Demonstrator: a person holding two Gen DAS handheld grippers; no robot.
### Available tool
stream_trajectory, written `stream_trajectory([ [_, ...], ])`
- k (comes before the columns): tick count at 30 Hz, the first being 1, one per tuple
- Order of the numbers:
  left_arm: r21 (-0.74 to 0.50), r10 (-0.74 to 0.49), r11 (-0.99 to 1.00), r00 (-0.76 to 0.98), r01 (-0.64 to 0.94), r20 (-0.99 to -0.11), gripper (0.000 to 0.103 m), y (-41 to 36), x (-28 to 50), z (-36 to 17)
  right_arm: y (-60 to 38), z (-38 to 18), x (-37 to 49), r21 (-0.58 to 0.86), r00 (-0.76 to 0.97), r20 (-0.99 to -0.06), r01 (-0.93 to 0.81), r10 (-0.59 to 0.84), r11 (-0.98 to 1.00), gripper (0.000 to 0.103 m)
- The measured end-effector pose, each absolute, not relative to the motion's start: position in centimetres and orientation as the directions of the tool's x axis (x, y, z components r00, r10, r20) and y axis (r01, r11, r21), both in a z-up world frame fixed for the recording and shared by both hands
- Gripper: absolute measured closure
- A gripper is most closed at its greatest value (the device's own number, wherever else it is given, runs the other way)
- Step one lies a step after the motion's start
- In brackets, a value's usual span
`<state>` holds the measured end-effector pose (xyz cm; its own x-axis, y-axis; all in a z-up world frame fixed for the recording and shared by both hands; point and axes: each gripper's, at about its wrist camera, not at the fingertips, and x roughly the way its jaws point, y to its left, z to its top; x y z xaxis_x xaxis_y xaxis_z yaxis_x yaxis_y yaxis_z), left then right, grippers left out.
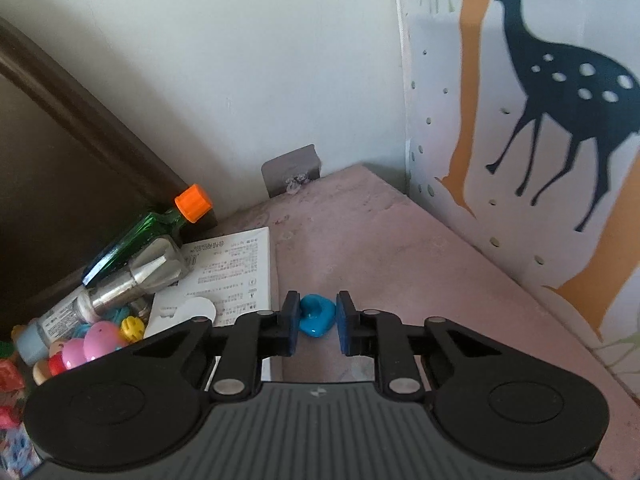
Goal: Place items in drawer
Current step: 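Grasp the small blue piece on the nightstand with the left tool, then carry the blue piece into the drawer and release it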
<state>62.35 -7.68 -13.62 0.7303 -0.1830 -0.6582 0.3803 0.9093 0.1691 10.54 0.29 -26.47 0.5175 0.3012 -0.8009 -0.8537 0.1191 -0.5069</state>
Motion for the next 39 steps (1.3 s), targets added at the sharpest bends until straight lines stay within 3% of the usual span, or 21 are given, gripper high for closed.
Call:
stream_trajectory([
  [11, 0.131, -0.226, 0.912, 0.741, 0.390, -0.632, 0.086, -6.8, 56.8, -11.0, 0.5, -26.6, 10.6, -0.510, 0.518, -0.802, -0.853, 0.296, 0.110, 0.029],
  [21, 0.080, -0.279, 0.907, 0.732, 0.413, -0.622, 0.085, -5.7, 46.7, -9.1, 0.5, -26.6, 10.6, -0.508, 0.516, -0.804, -0.854, 0.294, 0.108, 0.029],
  [29, -0.047, -0.318, 0.929, 0.730, 0.366, -0.605, 0.085, -3.2, 38.3, -9.6, 0.5, -26.7, 10.5, -0.513, 0.520, -0.803, -0.852, 0.291, 0.107, 0.030],
  [33, -0.090, -0.314, 0.936, 0.694, 0.340, -0.648, 0.085, -1.6, 34.4, -11.7, 0.5, -26.9, 10.6, -0.516, 0.524, -0.802, -0.850, 0.289, 0.110, 0.030],
  [39, -0.049, -0.224, 0.955, 0.603, 0.292, -0.766, 0.085, 0.7, 32.5, -17.7, 0.6, -27.0, 10.6, -0.520, 0.529, -0.800, -0.847, 0.283, 0.115, 0.029],
])
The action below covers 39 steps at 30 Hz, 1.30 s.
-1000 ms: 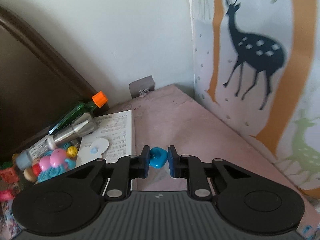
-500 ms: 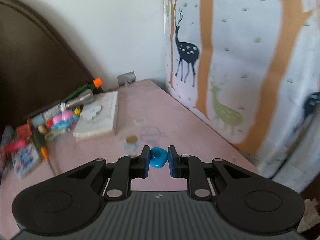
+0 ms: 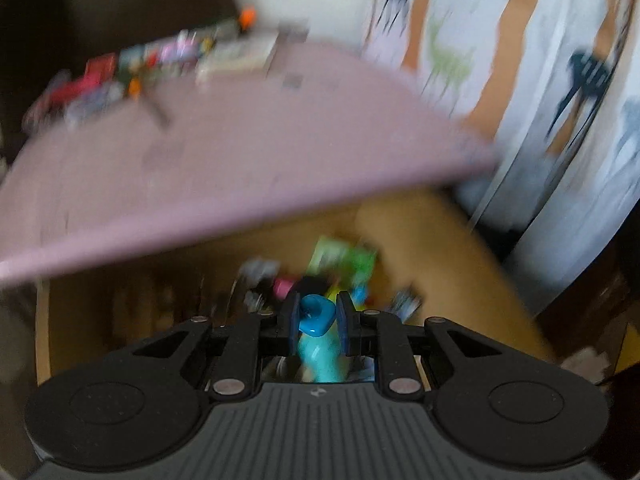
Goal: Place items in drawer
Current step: 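Carry the blue piece into the drawer and release it, then grasp the small blue-and-pink figurine near the booklet with the left tool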
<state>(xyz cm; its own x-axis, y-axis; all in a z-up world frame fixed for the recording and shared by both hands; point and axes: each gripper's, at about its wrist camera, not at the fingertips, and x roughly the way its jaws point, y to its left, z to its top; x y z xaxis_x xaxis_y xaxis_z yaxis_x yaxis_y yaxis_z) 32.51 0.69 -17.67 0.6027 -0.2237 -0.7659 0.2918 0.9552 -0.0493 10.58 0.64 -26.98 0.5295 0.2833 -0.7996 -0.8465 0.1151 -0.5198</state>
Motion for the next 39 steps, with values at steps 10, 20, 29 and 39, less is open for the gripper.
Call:
stream_trajectory([
  [10, -0.034, -0.172, 0.957, 0.469, 0.289, -0.866, 0.085, 1.5, 33.9, -23.9, 1.6, -27.6, 10.7, -0.524, 0.534, -0.799, -0.844, 0.277, 0.115, 0.026],
  [20, -0.013, -0.140, 0.967, 0.486, 0.256, -0.863, 0.034, 1.9, 34.0, -23.4, 1.5, -28.0, 10.7, -0.527, 0.534, -0.798, -0.843, 0.277, 0.106, 0.025],
  [29, -0.116, -0.220, 0.969, 0.541, 0.220, -0.811, 0.034, 1.9, 32.7, -19.4, 1.2, -27.6, 10.4, -0.531, 0.536, -0.799, -0.842, 0.272, 0.101, 0.023],
  [39, -0.112, -0.263, 0.958, 0.660, 0.263, -0.704, 0.034, 0.8, 33.2, -12.4, 1.3, -27.6, 10.4, -0.533, 0.537, -0.797, -0.840, 0.276, 0.096, 0.022],
])
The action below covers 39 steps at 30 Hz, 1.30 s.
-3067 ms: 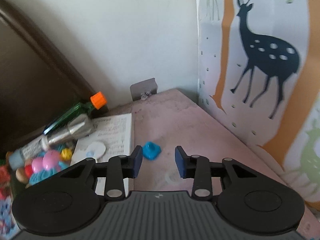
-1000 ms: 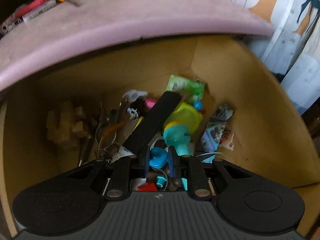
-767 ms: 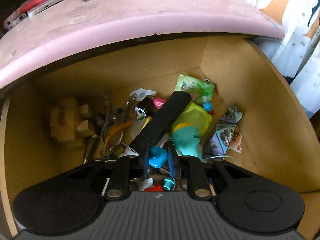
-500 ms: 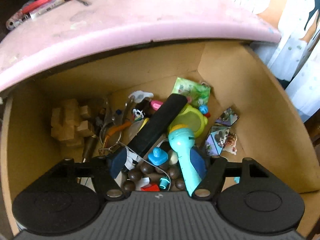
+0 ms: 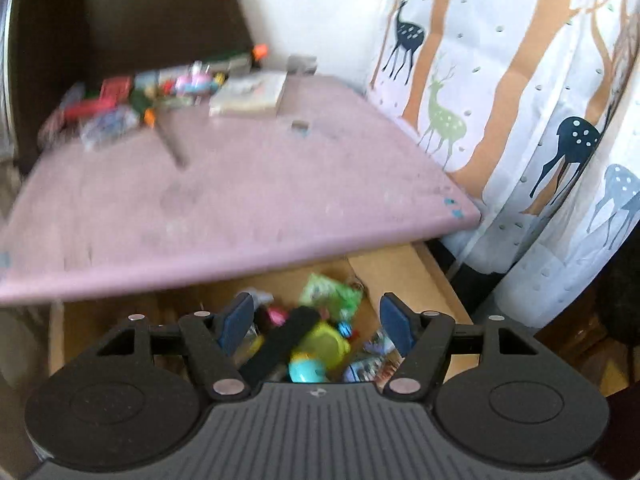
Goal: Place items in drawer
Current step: 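Grasp the small blue-and-pink figurine near the booklet with the left tool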
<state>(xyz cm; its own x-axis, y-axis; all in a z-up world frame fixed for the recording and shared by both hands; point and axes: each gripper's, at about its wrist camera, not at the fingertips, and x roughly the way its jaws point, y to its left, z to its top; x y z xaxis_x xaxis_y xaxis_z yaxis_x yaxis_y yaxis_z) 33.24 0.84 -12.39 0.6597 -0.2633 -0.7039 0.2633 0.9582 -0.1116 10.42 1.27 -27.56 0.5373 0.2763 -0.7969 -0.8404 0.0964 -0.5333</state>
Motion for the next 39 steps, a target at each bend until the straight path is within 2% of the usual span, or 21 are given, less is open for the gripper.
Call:
stream_trajectory([
  [11, -0.049, -0.141, 0.989, 0.763, 0.143, -0.630, 0.034, 2.6, 39.7, -10.8, 1.1, -27.4, 10.4, -0.531, 0.535, -0.797, -0.842, 0.280, 0.096, 0.022],
  [19, -0.005, -0.178, 0.977, 0.810, 0.211, -0.559, 0.034, 1.8, 48.8, -9.1, 0.9, -27.5, 10.3, -0.532, 0.535, -0.796, -0.841, 0.284, 0.096, 0.022],
  [30, -0.006, -0.157, 0.982, 0.804, 0.188, -0.573, 0.041, 1.6, 57.9, -11.1, 0.7, -27.5, 10.2, -0.533, 0.534, -0.793, -0.841, 0.293, 0.091, 0.021],
  [37, 0.100, -0.034, 0.989, 0.834, 0.107, -0.551, 0.043, 2.1, 60.0, -11.9, 0.6, -27.6, 10.3, -0.533, 0.533, -0.793, -0.842, 0.296, 0.087, 0.020],
  [39, 0.153, 0.006, 0.984, 0.835, 0.093, -0.550, 0.050, 2.6, 60.2, -11.9, 0.6, -27.6, 10.3, -0.533, 0.532, -0.793, -0.842, 0.297, 0.087, 0.020],
])
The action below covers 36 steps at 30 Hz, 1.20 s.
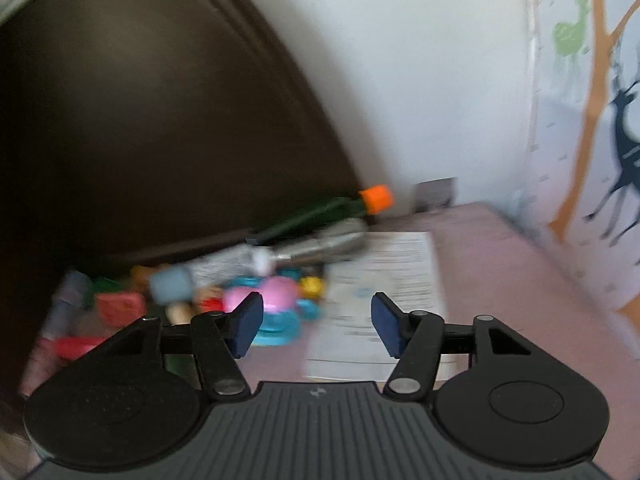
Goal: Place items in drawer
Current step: 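Grasp the small blue-and-pink figurine near the booklet with the left tool, then carry the figurine down into the open drawer with the left tool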
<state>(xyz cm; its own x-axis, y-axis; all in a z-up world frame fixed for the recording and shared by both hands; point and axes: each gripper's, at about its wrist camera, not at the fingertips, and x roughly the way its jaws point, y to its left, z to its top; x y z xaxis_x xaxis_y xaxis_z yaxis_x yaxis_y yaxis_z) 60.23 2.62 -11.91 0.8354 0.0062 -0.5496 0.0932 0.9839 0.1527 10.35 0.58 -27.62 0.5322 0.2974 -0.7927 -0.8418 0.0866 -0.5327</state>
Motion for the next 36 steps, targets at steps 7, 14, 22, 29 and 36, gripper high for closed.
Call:
stream_trajectory([
  [7, 0.365, 0.057, 0.910, 0.809, 0.200, -0.585, 0.064, 3.9, 58.9, -13.0, 0.6, -27.6, 10.4, -0.533, 0.532, -0.792, -0.842, 0.301, 0.085, 0.020],
  [14, 0.608, 0.112, 0.741, 0.840, 0.286, -0.531, 0.069, 1.1, 59.6, -14.9, 0.8, -27.7, 10.3, -0.530, 0.532, -0.793, -0.843, 0.297, 0.095, 0.017],
  [22, 0.733, 0.121, 0.594, 0.864, 0.332, -0.489, 0.077, -0.3, 61.7, -16.2, 0.9, -27.9, 10.2, -0.531, 0.533, -0.793, -0.842, 0.295, 0.097, 0.015],
  [29, 0.713, 0.124, 0.631, 0.868, 0.306, -0.482, 0.093, -0.3, 59.8, -15.2, 1.0, -28.0, 10.3, -0.529, 0.532, -0.794, -0.843, 0.293, 0.096, 0.015],
  [36, 0.619, 0.090, 0.738, 0.871, 0.268, -0.483, 0.098, -0.1, 56.5, -12.0, 1.1, -28.0, 10.4, -0.530, 0.533, -0.795, -0.843, 0.288, 0.096, 0.016],
])
